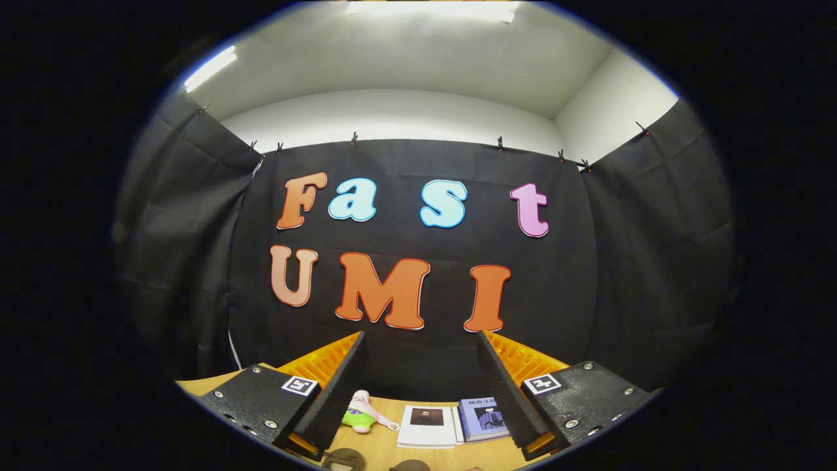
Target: Open the storage box then place both shoes into the box .Put the left shoe in first, then the right shoe, with the right side of both shoes facing outward in a uniform manner.
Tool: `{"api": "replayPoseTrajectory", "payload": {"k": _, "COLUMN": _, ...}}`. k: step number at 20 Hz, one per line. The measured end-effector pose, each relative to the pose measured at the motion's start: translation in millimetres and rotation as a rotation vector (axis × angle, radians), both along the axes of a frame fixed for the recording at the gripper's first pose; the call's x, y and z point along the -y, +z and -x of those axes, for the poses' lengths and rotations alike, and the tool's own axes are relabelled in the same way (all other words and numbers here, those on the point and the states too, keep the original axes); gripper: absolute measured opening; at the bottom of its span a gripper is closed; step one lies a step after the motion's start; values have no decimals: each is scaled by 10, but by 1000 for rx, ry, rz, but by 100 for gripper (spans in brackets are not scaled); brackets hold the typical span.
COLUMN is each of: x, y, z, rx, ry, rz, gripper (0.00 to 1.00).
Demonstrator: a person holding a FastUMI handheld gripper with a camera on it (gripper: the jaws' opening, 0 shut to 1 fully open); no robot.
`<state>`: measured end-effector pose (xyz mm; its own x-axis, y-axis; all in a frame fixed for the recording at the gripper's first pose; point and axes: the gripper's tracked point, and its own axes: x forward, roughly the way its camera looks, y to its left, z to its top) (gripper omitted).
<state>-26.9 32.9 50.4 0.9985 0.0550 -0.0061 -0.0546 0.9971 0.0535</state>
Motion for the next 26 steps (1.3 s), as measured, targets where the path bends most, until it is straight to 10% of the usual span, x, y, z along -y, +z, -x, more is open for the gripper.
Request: {"api": "replayPoseTrajectory", "payload": {"k": 26, "x": -2045, "y": -1841, "z": 405, "rx": -734, "ry": 479, "rz": -438, "gripper": 98}}
